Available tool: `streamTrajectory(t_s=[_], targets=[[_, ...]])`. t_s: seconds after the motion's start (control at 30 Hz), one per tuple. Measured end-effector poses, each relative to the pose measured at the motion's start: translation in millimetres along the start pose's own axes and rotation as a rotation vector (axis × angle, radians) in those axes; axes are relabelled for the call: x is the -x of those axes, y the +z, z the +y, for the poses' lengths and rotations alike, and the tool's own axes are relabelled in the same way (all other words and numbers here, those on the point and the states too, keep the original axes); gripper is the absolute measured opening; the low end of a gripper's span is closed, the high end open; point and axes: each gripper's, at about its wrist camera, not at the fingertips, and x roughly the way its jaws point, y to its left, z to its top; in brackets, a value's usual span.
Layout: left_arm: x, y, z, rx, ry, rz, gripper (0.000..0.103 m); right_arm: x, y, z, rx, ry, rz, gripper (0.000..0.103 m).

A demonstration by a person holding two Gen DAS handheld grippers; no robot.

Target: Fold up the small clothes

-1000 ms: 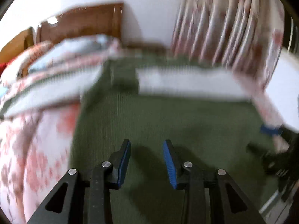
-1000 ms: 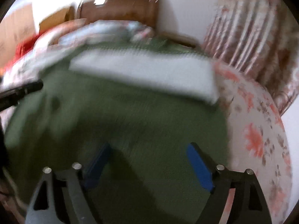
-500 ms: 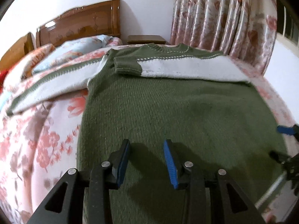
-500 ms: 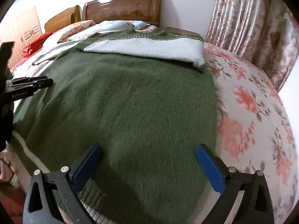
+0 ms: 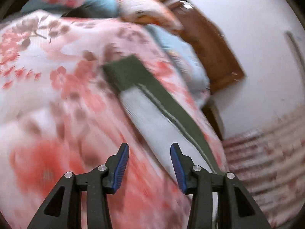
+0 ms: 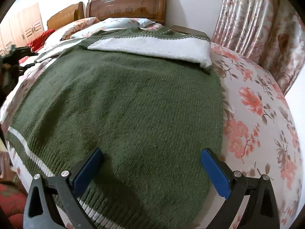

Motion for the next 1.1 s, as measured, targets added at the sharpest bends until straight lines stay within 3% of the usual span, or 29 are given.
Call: streamTrajectory(t_s=[0.17,0.2,0.23,0.33,0.43,0.5,0.63,0.7,0.77,0.8,0.87,0.93,1.0,1.1], targets=[[-34,23,-12,0.036,0.004,-0.034,0.041,0,1,0,0.007,0.006,0.008,0.103],[-39,24,-14,0.038,0.020,-0.048,0.031,0,1,0,0.009,0.006,0.010,0.103],[-42,26,-14,0.041,0.038,-0.054,0.005,0,1,0,0.012,0.008,0.012,0.103],[-35,22,-17,0.084,0.018,-0.112,0.007,1,2,-1,0.017,0.000,0.010,0.103],[-5,1,-63,-0.022,-0.041,-0.204,0.006,8,5,-6,-0.002,-0.035,-0.038,0.103],[16,-23,-119,-0.169,-0.123,-0.233,0.007,19,10,-13,-0.046,-0.031,-0.110,0.103],[43,-114,-244,-0.497,-0.327,-0.180,0.007,37,20,-21,-0.127,-0.003,-0.221,0.103],[42,-175,-294,-0.644,-0.413,-0.102,0.012,41,23,-20,-0.144,0.005,-0.239,0.103],[27,-247,-335,-0.784,-0.535,0.049,0.034,39,21,-17,-0.138,-0.001,-0.232,0.103],[24,-271,-343,-0.833,-0.554,0.097,0.037,38,21,-16,-0.137,-0.008,-0.224,0.103],[8,-333,-361,-0.971,-0.531,0.199,0.037,39,25,-20,-0.156,-0.024,-0.214,0.103],[-4,-360,-361,-1.020,-0.498,0.227,0.037,49,31,-23,-0.163,-0.038,-0.244,0.103],[-4,-370,-349,-1.045,-0.459,0.222,0.037,62,44,-26,-0.154,-0.085,-0.264,0.103],[3,-349,-316,-1.021,-0.423,0.169,0.037,71,48,-29,-0.120,-0.133,-0.282,0.103]])
